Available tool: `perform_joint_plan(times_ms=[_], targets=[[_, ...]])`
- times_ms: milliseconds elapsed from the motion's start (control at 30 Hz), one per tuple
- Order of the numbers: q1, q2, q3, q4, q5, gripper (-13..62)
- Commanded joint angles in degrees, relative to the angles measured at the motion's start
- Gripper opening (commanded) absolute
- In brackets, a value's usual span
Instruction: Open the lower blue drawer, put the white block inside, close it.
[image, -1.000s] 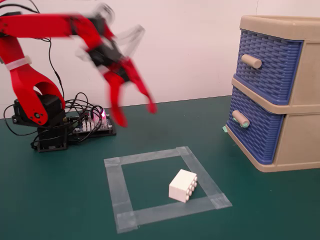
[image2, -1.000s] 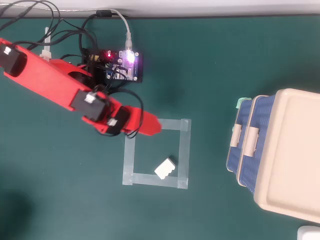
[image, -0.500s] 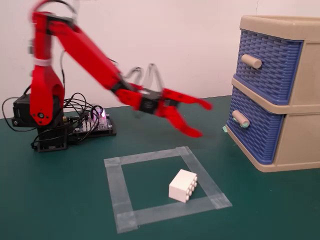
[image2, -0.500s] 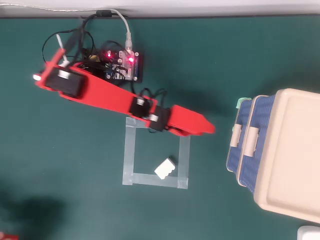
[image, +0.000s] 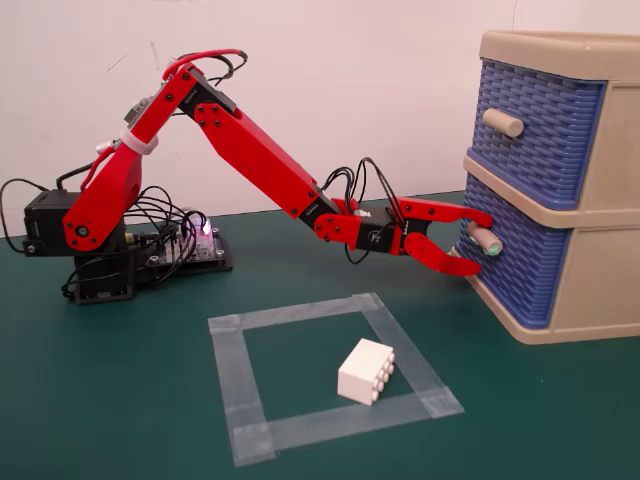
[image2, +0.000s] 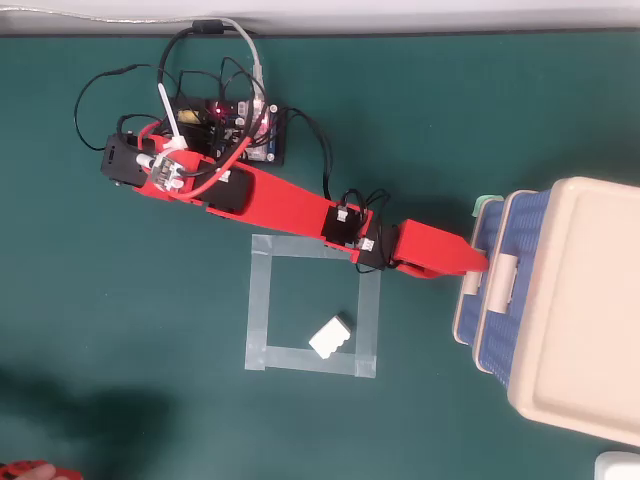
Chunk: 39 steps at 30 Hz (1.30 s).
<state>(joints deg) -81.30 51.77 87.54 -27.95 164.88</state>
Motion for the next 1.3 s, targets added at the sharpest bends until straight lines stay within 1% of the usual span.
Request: perform_joint_plan(times_ms=[0,67,133,167,300,400,633,700,800,833,933,967,1000,1100,1200,1267], targets=[[-2.0,0.4,-12.5,6.2,5.2,10.0],[-1.9,0.4,-14.8,9.8,7.1,2.7],[-1.6,0.5,-15.6,14.2,9.1,-6.1],[-1.5,0.6,-15.6,15.9,10.2,-8.0],[-1.3,2.7,-13.0,20.0,15.8,-8.0],[-0.4,9.1,-3.8,20.6,18.2,-8.0],[1.4,40.8,36.7,20.5,18.5,-8.0],[2.2,48.1,44.5,20.5,18.5,-8.0],[3.2,52.1,49.1,20.5,18.5,-7.6],[3.3,52.0,49.2,20.2,18.5,-4.9],[3.4,50.3,48.3,19.8,17.7,26.2],[3.6,50.2,48.0,19.9,17.7,32.5],[3.5,51.3,48.3,20.3,17.7,34.2],[3.7,60.5,49.1,22.5,18.0,34.5],[5.7,69.1,50.0,38.0,17.9,34.5],[10.0,72.2,45.6,51.9,17.4,34.4]])
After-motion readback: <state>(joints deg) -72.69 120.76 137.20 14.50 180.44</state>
